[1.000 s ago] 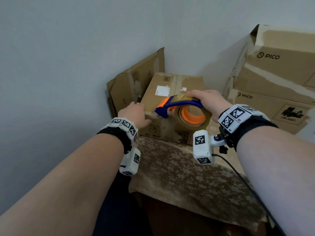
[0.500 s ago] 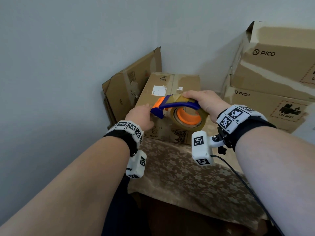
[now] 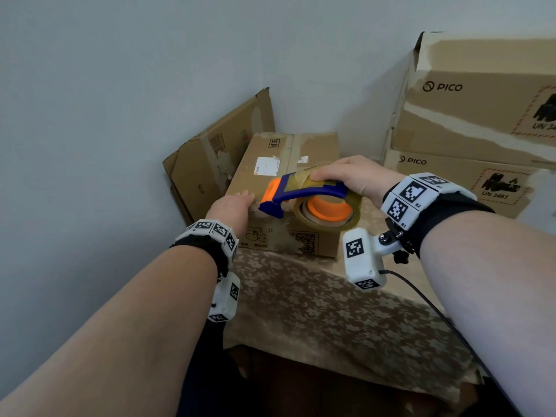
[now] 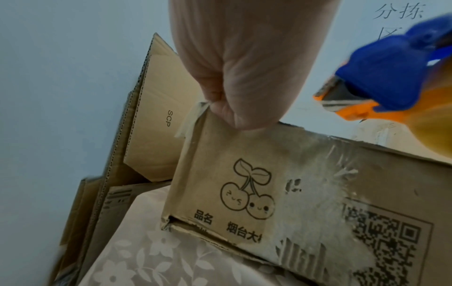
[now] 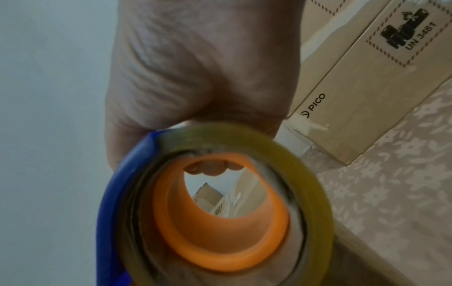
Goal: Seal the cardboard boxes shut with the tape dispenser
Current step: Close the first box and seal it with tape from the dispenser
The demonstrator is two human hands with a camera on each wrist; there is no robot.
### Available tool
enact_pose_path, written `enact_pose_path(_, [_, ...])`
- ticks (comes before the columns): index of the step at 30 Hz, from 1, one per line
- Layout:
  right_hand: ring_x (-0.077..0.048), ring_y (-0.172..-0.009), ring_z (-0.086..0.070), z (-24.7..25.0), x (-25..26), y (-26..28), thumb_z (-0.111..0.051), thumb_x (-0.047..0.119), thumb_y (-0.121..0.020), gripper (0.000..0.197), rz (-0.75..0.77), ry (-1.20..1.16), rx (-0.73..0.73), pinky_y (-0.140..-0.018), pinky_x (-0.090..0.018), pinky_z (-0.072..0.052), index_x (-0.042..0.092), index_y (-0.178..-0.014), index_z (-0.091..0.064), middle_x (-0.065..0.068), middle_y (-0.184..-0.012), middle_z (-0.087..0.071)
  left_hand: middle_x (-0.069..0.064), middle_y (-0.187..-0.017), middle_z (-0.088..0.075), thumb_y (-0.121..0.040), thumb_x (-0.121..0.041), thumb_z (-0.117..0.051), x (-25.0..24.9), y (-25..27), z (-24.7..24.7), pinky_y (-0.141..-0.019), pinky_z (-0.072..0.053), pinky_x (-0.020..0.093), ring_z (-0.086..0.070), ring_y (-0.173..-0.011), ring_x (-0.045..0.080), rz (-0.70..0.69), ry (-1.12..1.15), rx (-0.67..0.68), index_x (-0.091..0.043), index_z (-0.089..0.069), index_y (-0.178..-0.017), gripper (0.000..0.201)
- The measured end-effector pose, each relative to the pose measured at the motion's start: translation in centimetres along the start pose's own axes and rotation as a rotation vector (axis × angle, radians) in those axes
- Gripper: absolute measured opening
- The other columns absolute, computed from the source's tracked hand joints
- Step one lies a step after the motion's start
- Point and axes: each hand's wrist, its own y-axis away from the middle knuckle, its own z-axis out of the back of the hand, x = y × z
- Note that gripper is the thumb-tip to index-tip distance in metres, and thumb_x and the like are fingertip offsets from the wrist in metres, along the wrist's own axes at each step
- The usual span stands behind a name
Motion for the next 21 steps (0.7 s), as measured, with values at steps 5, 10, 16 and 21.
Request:
enact_pose_path(5, [-0.024,-0.077,-0.058,2.2,-0.9,0.2,-0.067,0.047,-0.078,0.045,-0.008,0.062,-0.023,-0.092,-0.042,-0.048,0.006,-0.092,-0.071,-0.010,-0.078,-0.065,0.008,-0.153,-0.024,-0.084,0.000,-0.055,0.1,-0.2,-0.1,-0.108,-0.036,0.039,-0.033,-0.137,0.023,0.000,-0.015,0.026,-0.011,-0.021,-0.148,0.074])
enact_pose_path(10, [-0.021,-0.074,-0.057,2.8,-1.3,0.4,-0.066,0.046,-0.080,0.040,0.005,0.142,-0.018,-0.073,-0.030,-0.043,0.008,-0.090,-0.070,-0.009,-0.075,-0.063,0.006,-0.158,-0.015,-0.083,0.004,-0.052,0.0,0.0,-0.5,-0.109,-0.035,0.039,-0.027,-0.141,0.022,0.001,0.001,-0.028,-0.012,-0.012,-0.151,0.081])
enact_pose_path(16, [-0.020,-0.074,-0.058,2.8,-1.9,0.1,-0.065,0.047,-0.081,0.042,-0.001,0.168,-0.027,-0.073,-0.030,-0.043,0.007,-0.092,-0.072,-0.007,-0.077,-0.066,0.004,-0.160,-0.008,-0.084,0.003,-0.054,-0.1,0.0,-0.5,-0.110,-0.035,0.039,-0.023,-0.143,0.021,0.017,0.025,-0.038,-0.015,-0.007,-0.153,0.086])
enact_pose_path(21, [-0.020,-0.072,-0.058,2.7,-1.6,-0.1,-0.066,0.046,-0.081,0.039,-0.011,0.179,-0.007,-0.070,-0.029,-0.044,0.007,-0.087,-0.071,-0.009,-0.074,-0.065,0.004,-0.155,-0.020,-0.080,-0.003,-0.060,-0.1,0.1,-0.9,-0.102,-0.043,0.039,-0.034,-0.135,0.022,0.007,0.045,-0.082,-0.014,-0.015,-0.150,0.084])
